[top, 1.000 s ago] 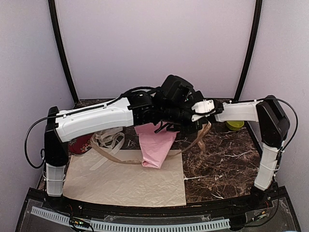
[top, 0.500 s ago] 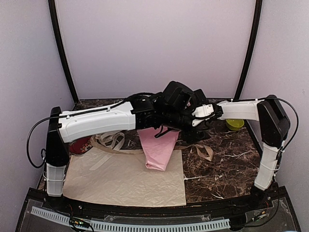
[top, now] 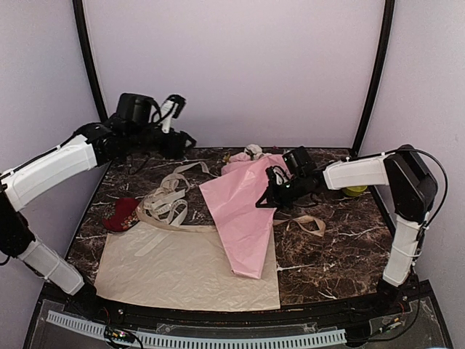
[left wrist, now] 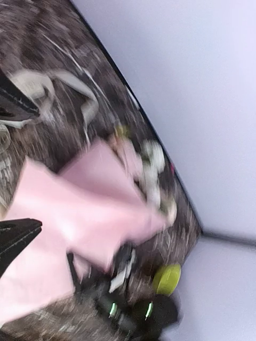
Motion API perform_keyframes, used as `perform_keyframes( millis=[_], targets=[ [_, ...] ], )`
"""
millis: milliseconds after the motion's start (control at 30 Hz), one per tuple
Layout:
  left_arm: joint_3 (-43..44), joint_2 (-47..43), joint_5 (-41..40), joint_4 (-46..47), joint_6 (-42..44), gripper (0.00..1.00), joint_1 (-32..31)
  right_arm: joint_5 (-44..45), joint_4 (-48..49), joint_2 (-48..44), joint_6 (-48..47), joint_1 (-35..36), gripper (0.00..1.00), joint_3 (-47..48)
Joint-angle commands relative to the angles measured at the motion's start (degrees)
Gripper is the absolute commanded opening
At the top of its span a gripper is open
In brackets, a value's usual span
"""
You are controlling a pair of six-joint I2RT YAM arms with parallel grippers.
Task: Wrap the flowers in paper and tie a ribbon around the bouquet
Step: Pick up the left side of the ribbon at the center of the board.
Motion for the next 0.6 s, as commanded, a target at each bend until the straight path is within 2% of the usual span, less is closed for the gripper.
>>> perform_keyframes(
  millis=[0, 67, 133, 200, 333, 500, 567],
  targets=[
    [-13.9, -4.8, -4.2, -1.0, -17.5, 0.64, 17.4, -1.0, 4.2, -3.4, 1.2, 1.0, 0.0, -2.0],
    [-17.7, -3.8, -2.8, -0.6, -18.0, 0.61, 23.2, -1.3, 5.2, -3.4, 1.5, 1.1, 0.0, -4.0],
    [-18.8, -1.1, -0.8, -1.1, -17.0, 0.48, 26.6, -1.4, 5.1, -3.1, 1.4, 1.1, 0.0, -4.1],
    [-18.3, 1.4, 1.1, -0.8, -14.1, 0.38, 27.2, -1.5, 5.0, -2.9, 1.2, 1.2, 0.0, -4.1],
    [-14.7, 7.3, 5.0, -1.6, -6.9, 0.3, 27.7, -1.7, 5.1, -2.5, 1.1, 1.3, 0.0, -4.2],
    [-9.8, 15.3, -1.6, -6.8, -3.2, 0.25, 29.1, -2.4, 5.2, -2.5, 0.9, 1.3, 0.0, -4.4],
    [-8.2, 18.0, -1.3, -8.4, -2.4, 0.23, 29.2, -2.5, 4.5, -2.4, 0.3, 1.2, 0.0, -4.1]
  ],
)
